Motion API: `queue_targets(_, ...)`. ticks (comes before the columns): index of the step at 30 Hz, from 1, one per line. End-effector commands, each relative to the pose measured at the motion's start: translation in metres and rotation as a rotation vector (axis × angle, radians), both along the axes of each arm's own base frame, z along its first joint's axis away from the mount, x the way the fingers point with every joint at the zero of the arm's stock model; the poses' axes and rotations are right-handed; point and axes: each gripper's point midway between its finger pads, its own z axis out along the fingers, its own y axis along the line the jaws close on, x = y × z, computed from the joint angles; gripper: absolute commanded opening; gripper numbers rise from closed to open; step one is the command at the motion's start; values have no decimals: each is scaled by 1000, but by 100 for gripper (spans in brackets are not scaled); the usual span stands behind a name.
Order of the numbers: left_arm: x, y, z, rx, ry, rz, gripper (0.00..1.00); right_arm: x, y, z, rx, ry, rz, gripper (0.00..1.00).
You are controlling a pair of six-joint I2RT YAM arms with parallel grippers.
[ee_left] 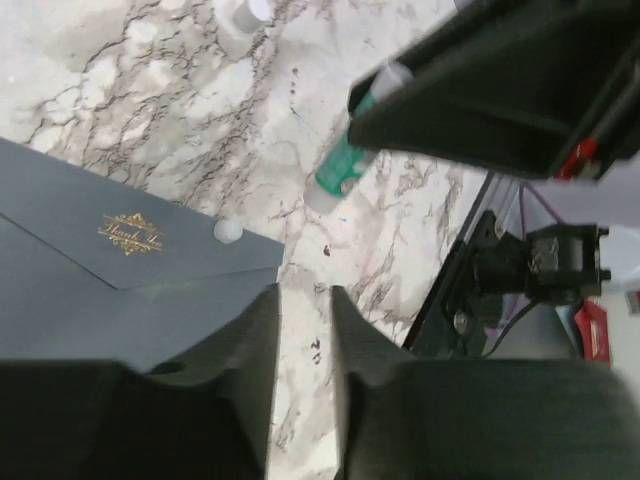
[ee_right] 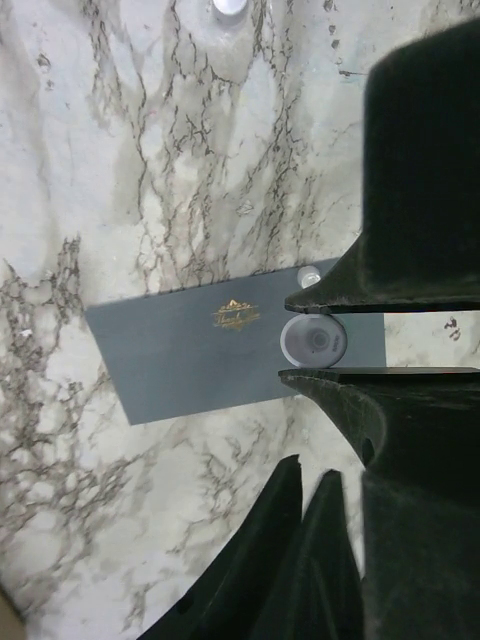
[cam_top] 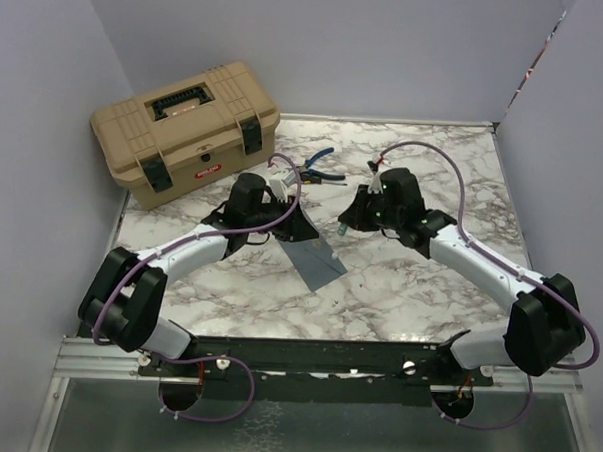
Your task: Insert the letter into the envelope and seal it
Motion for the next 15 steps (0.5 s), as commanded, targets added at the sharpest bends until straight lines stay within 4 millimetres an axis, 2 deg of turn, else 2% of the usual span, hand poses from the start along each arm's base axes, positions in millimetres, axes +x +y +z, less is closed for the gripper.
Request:
queue_targets(1,24,1,-20,-15,88,166,17,7,4,-8,-103,-134,-24,0)
queue_targets(3,30,-4,-33,-29,148,189,7,6,7,-18,-124,-131,-25,0)
queue_targets(5,34,-10,-38,-53,184,195,1,5,9,-26,-150,-145,-33,0)
queue_targets(8,41,-13,-48,-63,219,218,0,3,12,-37,-194,-158,-40,0)
queue_targets(15,49,-13,-81,-13,307,268,0,3,20,-46,-264,-252,-34,0)
